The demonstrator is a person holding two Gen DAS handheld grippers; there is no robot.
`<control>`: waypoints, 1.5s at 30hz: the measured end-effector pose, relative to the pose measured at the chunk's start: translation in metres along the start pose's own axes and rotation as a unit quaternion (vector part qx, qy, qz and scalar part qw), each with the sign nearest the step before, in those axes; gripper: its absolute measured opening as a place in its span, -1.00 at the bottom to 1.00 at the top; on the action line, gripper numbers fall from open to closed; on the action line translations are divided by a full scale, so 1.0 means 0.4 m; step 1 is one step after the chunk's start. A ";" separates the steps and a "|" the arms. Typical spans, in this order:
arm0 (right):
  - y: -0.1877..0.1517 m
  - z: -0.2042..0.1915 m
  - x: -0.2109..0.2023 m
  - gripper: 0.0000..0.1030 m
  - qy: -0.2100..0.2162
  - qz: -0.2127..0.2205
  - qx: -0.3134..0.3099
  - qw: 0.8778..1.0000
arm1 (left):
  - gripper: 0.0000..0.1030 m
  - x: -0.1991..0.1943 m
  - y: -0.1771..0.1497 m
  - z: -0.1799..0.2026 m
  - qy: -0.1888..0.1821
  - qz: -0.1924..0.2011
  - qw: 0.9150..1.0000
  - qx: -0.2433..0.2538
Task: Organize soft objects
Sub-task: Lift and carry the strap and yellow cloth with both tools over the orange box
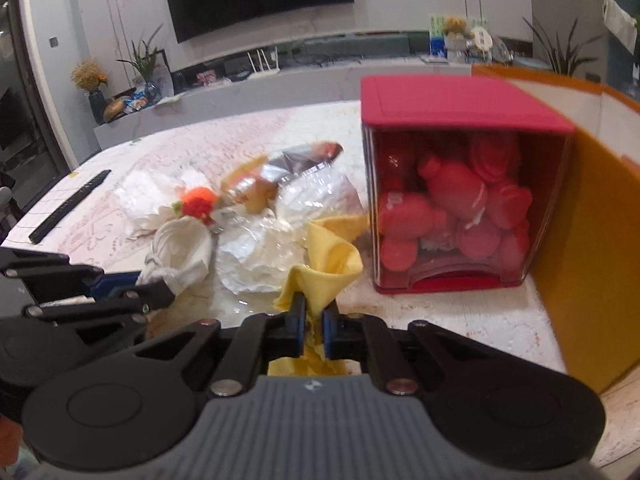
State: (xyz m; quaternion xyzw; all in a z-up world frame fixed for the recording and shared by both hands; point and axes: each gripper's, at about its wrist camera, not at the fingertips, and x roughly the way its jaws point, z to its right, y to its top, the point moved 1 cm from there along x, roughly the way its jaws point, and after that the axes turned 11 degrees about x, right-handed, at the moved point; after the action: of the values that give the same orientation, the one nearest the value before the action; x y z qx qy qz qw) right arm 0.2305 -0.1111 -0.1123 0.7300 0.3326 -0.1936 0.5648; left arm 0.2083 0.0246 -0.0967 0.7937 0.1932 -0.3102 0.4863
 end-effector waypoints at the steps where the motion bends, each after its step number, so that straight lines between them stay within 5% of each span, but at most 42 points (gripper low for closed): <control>1: -0.001 -0.002 -0.013 -0.90 0.004 0.003 -0.001 1.000 | -0.75 -0.020 0.002 -0.004 0.001 0.011 1.000 -0.003; 11: -0.011 -0.048 -0.157 -0.91 0.024 0.044 -0.063 0.997 | -0.76 -0.207 0.015 -0.026 -0.024 0.075 0.995 -0.062; 27: 0.053 0.072 -0.481 -0.91 0.014 0.119 -0.050 0.991 | -0.76 -0.397 0.209 0.118 -0.098 0.176 0.979 0.012; 36: 0.179 0.216 -0.587 -0.91 -0.043 0.169 -0.069 0.982 | -0.76 -0.358 0.420 0.221 -0.167 0.211 0.962 0.042; 45: 0.326 0.332 -0.529 -0.91 -0.112 0.168 -0.111 0.973 | -0.76 -0.227 0.607 0.271 -0.213 0.197 0.957 0.032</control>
State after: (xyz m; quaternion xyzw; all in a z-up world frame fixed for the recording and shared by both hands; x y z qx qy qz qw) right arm 0.1860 -0.3124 0.0797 0.6816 0.1594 -0.1382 0.7006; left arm 0.2567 -0.1824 0.0872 0.7468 -0.0849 -0.3757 0.5422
